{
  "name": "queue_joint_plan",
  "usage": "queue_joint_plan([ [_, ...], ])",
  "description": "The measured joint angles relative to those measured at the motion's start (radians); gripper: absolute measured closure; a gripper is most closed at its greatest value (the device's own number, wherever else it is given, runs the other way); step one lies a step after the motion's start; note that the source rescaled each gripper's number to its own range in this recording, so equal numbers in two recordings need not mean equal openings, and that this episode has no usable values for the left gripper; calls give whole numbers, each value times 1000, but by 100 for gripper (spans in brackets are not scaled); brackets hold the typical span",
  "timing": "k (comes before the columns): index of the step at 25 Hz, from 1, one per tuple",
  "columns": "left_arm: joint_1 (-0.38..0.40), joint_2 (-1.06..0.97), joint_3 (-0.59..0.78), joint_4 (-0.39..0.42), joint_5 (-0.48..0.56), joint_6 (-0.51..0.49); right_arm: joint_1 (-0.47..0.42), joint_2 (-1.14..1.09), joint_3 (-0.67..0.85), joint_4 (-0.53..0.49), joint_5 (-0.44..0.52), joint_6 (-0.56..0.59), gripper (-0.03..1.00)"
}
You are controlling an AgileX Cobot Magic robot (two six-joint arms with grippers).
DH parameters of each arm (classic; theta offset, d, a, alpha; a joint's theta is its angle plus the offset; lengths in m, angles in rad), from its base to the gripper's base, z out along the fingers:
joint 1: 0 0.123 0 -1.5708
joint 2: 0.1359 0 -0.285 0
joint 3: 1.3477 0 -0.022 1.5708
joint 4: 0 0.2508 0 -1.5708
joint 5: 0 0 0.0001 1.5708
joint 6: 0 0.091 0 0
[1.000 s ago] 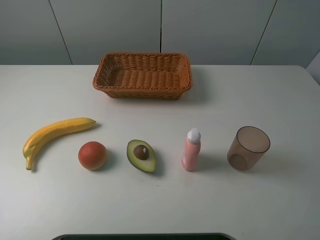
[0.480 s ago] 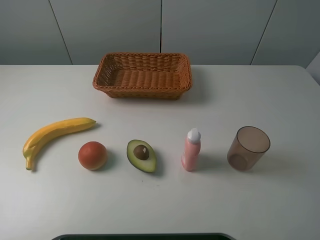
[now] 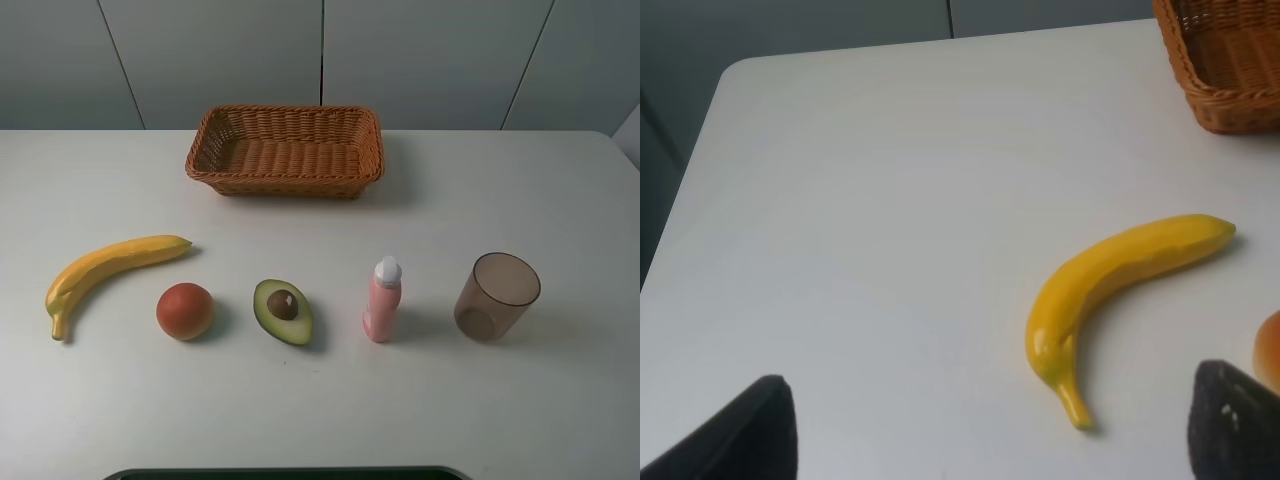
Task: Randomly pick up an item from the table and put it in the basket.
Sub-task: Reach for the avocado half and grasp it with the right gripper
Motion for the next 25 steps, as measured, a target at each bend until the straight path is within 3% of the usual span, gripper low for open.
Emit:
queue_joint_plan([
  [18, 0, 0, 0, 0, 0, 0, 0, 17, -21, 7, -26, 38, -3],
  [25, 0, 0, 0, 0, 0, 0, 0, 328, -183, -1, -125, 7, -3],
])
